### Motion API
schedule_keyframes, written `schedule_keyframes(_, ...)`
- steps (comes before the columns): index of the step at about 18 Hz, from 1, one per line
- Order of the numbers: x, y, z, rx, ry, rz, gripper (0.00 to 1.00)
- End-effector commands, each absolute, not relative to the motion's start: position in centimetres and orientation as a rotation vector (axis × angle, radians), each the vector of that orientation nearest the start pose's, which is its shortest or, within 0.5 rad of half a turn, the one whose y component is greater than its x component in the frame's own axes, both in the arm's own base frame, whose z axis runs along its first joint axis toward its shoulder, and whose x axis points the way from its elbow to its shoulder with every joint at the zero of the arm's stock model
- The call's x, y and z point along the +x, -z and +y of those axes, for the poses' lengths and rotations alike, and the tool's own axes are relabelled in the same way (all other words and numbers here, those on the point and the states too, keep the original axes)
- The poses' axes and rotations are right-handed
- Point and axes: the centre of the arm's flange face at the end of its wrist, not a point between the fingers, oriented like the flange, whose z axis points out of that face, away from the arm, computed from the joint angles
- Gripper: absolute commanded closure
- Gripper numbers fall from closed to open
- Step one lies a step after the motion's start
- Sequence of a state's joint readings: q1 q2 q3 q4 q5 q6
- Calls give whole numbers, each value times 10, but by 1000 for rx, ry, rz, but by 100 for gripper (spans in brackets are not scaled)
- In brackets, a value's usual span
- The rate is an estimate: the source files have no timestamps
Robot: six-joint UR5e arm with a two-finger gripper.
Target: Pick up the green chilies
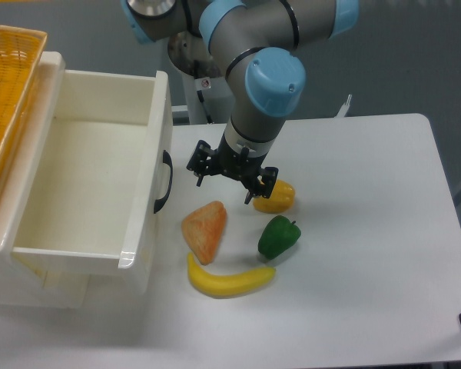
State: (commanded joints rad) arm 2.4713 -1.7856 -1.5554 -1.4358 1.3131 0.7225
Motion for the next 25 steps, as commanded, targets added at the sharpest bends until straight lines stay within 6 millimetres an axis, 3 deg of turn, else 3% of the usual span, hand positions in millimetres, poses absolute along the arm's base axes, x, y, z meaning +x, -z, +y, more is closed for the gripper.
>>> schedule_keyframes(10, -351, -392, 471, -3046, 260, -284, 0)
schedule_keyframes(25, -355, -386, 468, -3028, 225, -304, 0)
